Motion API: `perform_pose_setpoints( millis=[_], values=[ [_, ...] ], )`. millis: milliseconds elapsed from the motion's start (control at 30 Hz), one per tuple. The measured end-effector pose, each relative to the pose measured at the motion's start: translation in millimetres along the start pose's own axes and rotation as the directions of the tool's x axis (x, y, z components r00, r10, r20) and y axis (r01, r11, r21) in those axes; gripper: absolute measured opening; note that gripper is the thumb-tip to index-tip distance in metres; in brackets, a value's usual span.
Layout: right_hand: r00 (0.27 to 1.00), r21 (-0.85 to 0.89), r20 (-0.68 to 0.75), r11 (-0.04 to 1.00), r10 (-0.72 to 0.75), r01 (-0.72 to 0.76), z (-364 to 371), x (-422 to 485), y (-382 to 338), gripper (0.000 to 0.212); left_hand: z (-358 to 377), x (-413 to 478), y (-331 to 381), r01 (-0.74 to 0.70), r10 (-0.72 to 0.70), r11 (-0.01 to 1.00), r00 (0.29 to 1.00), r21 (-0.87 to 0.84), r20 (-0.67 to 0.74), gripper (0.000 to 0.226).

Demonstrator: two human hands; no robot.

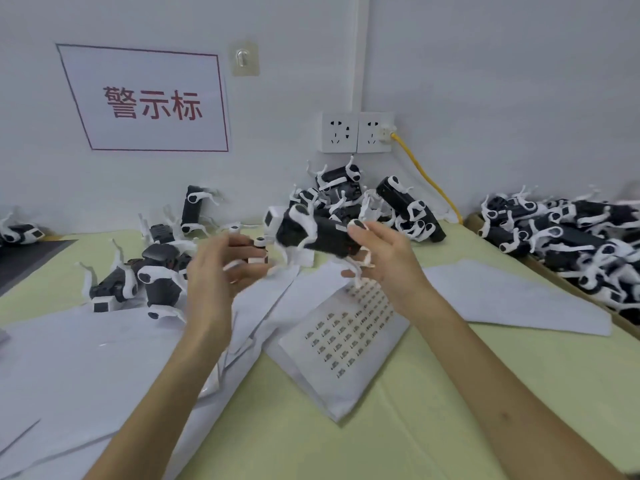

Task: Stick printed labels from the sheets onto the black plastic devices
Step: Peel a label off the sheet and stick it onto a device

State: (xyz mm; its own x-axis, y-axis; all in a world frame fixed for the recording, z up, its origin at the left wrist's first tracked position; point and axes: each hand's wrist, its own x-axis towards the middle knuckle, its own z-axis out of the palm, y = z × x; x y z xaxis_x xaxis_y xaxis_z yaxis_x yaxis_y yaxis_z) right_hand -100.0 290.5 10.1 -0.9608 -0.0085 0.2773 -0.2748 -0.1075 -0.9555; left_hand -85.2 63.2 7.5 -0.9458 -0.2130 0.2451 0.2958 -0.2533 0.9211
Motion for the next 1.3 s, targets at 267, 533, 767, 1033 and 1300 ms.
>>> perform_pose_setpoints(
  millis=[267,533,767,1033,1300],
  values=[
    [0.907,0.240,-0.167,0.908,0.387,-0.343,-83.9,16.9,-19.6,0.027,-35.8,20.4,-12.1,-0.134,0.650,0.454,0.725,0.881,-0.225,0.060],
    [0.885,0.820,-0.381,0.539,0.266,0.191,-145.5,71.0,-58.6,0.070,-50.9,30.6,-24.4,-0.111,0.478,0.675,0.820,0.730,-0.317,0.057],
    [0.875,0.427,-0.412,0.902,0.255,-0.061,-45.3,49.3,-18.4,0.017,-56.2,36.2,-24.6,-0.009,0.328,0.879,0.737,0.477,-0.591,0.046],
    [0.999,-0.029,0.041,0.999,-0.017,0.019,24.7,13.2,2.0,0.021,-26.9,15.3,-17.0,-0.474,0.701,0.589,0.702,0.654,-0.122,0.034],
    [0.963,0.009,0.244,0.993,-0.115,0.116,68.9,-7.7,17.7,0.038,7.3,-15.2,-38.1,-0.785,0.601,0.442,0.619,0.434,0.506,0.076]
  ],
)
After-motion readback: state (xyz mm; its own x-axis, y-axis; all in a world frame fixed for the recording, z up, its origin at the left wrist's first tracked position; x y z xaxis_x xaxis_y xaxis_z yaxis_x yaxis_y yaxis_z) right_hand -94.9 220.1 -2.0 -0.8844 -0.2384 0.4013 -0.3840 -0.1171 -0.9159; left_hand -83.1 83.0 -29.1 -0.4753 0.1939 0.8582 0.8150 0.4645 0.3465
